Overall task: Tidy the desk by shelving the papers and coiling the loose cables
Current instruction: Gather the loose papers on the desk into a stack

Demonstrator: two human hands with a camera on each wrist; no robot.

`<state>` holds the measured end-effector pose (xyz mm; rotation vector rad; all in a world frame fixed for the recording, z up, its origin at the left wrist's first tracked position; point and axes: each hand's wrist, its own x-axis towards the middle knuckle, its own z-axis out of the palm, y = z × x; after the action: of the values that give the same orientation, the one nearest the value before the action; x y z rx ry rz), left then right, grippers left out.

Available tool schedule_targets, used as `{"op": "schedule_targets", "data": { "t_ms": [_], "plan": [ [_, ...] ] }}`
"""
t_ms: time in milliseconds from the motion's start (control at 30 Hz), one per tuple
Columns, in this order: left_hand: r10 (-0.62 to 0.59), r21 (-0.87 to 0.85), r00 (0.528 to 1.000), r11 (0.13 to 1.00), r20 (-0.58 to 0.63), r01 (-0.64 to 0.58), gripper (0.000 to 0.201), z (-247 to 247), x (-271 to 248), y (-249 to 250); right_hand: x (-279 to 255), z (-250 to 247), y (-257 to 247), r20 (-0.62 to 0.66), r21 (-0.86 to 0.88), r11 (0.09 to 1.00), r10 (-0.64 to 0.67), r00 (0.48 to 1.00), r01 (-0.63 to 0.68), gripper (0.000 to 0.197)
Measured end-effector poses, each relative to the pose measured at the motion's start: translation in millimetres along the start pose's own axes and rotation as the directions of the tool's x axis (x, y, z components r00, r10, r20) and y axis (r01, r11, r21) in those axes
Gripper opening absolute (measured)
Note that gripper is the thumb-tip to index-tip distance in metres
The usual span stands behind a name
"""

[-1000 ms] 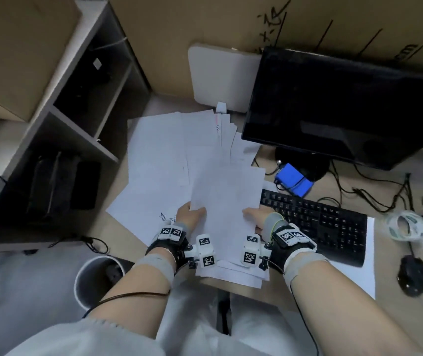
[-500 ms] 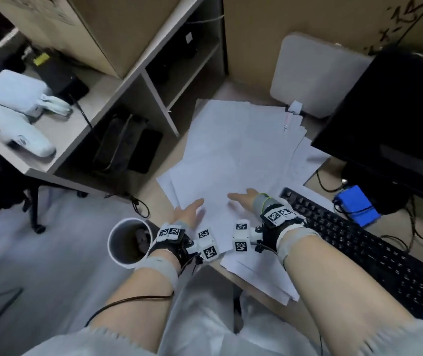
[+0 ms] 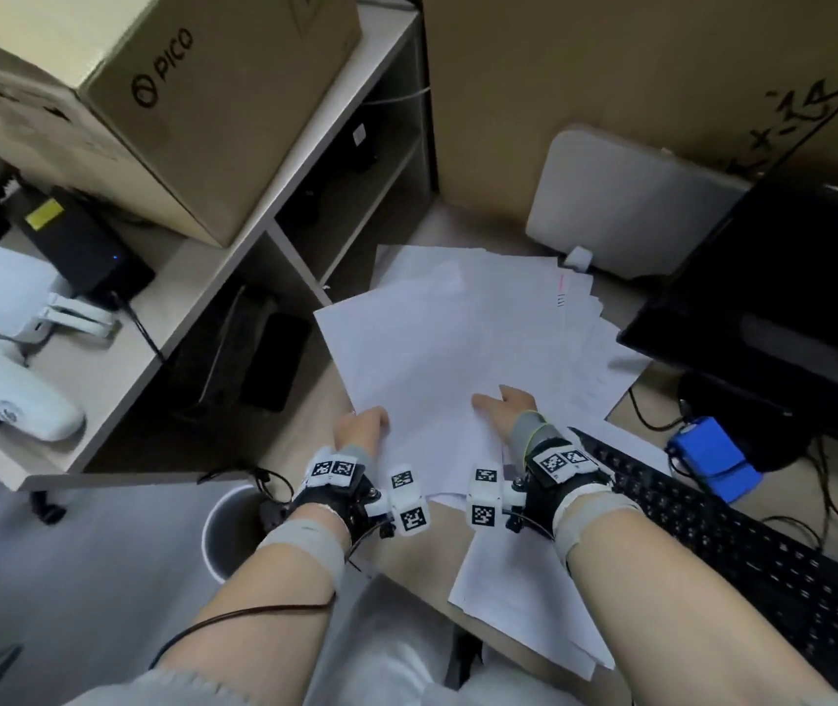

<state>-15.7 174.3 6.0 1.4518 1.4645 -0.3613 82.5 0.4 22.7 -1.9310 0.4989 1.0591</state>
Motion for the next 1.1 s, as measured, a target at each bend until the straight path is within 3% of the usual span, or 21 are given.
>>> {"op": "schedule_targets", "data": {
  "t_ms": [67, 133, 233, 333, 433, 500, 667, 767, 900, 1000, 1067, 1100],
  "plan": [
    [0.086, 0.002, 0.996, 0.996, 0.003, -0.086, 0.011, 4, 16, 29, 15, -8, -5, -0.095, 0.069, 0.998, 0.006, 0.996, 0.0, 0.018],
    [0.126, -0.061, 0.99, 0.99, -0.061, -0.13, 0.028, 9, 24, 57, 35, -15, -8, -0.148, 0.094, 0.995, 0.039, 0.988, -0.025, 0.011],
    [0.13, 0.049, 0.99, 0.991, -0.059, -0.127, 0.07, 19, 34, 83, 60, -26, -13, -0.158, 0.085, 0.99, 0.122, 0.98, -0.11, 0.049],
    [0.142, 0.113, 0.989, 0.984, -0.04, -0.136, 0.082, 28, 46, 98, 73, -34, -17, -0.242, 0.029, 0.986, 0.169, 0.955, -0.167, 0.063],
    [0.14, 0.198, 0.989, 0.972, -0.046, -0.128, 0.092, 29, 55, 109, 84, -44, -14, -0.445, -0.016, 0.973, 0.198, 0.873, -0.228, 0.082],
    [0.118, 0.284, 0.992, 0.954, -0.053, -0.098, 0.109, 31, 64, 120, 92, -51, -15, -0.493, -0.029, 0.948, 0.261, 0.83, -0.316, 0.096],
    [0.142, 0.51, 0.989, 0.855, -0.051, -0.096, 0.119, 42, 78, 143, 119, -58, -18, -0.547, 0.262, 0.876, 0.48, 0.686, -0.404, 0.103],
    [0.166, 0.535, 0.985, 0.836, -0.035, -0.122, 0.121, 46, 78, 147, 131, -58, -15, -0.56, 0.349, 0.852, 0.524, 0.642, -0.39, 0.103],
    [0.195, 0.438, 0.98, 0.877, 0.049, -0.196, 0.106, 59, 89, 146, 136, -58, -20, -0.576, 0.334, 0.875, 0.484, 0.659, -0.351, 0.097],
    [0.265, 0.323, 0.931, 0.884, 0.251, -0.338, 0.066, 81, 78, 147, 134, -51, -34, -0.492, 0.226, 0.935, 0.351, 0.796, -0.273, 0.093],
    [0.245, 0.24, 0.92, 0.915, 0.305, -0.323, 0.071, 90, 67, 148, 132, -48, -37, -0.46, 0.181, 0.954, 0.298, 0.836, -0.24, 0.088],
    [0.239, 0.215, 0.932, 0.929, 0.274, -0.301, 0.077, 90, 66, 151, 133, -48, -37, -0.475, 0.184, 0.958, 0.284, 0.833, -0.221, 0.087]
  ]
}}
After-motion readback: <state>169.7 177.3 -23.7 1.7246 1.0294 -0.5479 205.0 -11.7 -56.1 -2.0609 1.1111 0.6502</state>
